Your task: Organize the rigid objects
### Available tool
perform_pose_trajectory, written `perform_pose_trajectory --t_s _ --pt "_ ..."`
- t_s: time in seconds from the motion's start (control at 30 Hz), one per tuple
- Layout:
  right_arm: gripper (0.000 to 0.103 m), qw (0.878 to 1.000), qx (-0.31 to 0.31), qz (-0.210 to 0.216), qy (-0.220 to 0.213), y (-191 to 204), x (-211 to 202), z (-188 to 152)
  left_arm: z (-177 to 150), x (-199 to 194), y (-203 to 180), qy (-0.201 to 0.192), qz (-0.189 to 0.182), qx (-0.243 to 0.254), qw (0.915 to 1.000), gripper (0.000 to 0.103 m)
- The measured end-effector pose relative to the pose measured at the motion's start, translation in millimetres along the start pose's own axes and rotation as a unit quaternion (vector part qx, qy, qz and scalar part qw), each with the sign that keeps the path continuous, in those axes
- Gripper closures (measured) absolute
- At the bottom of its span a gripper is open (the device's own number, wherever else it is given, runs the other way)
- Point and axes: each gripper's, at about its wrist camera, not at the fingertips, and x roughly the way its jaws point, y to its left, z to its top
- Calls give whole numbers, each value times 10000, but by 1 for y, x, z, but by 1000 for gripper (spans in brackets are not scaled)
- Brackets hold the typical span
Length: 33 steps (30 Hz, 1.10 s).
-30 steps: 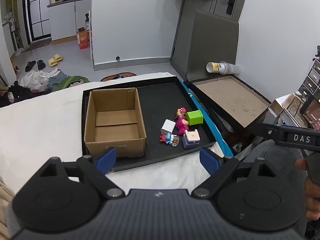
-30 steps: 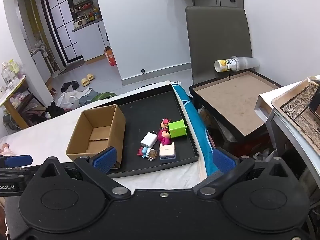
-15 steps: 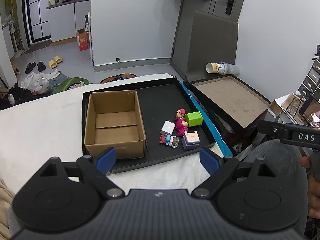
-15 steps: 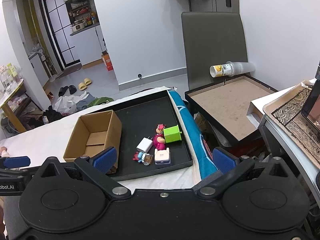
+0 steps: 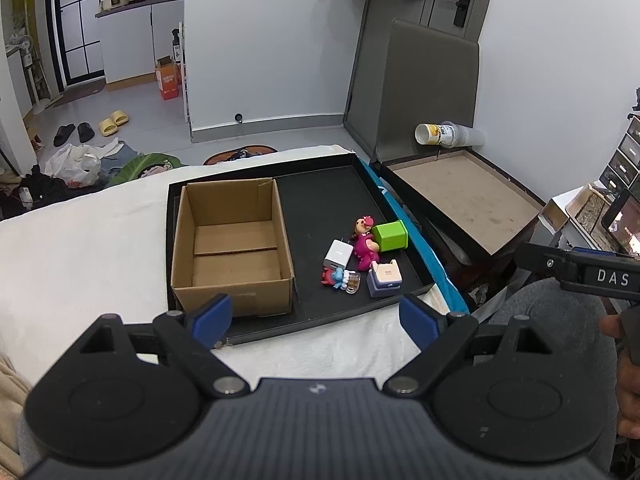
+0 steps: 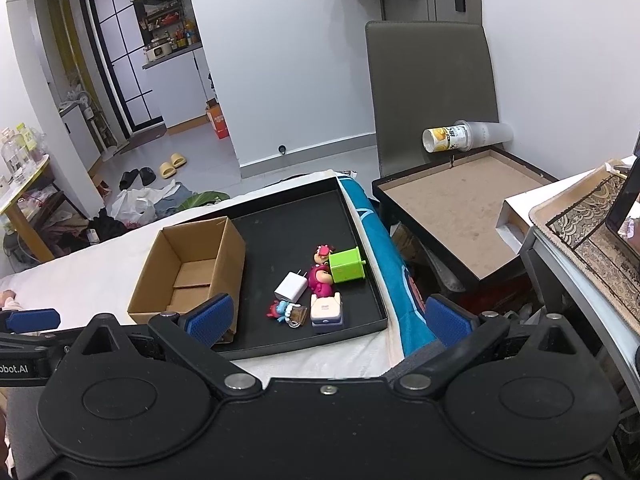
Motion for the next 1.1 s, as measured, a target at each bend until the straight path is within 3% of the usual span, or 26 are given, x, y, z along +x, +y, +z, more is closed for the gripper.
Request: perform_pose_trajectory --t_s 1.1 --pt "0 10000 -32 31 34 1 2 -2 -3 0 2 11 27 -51 10000 13"
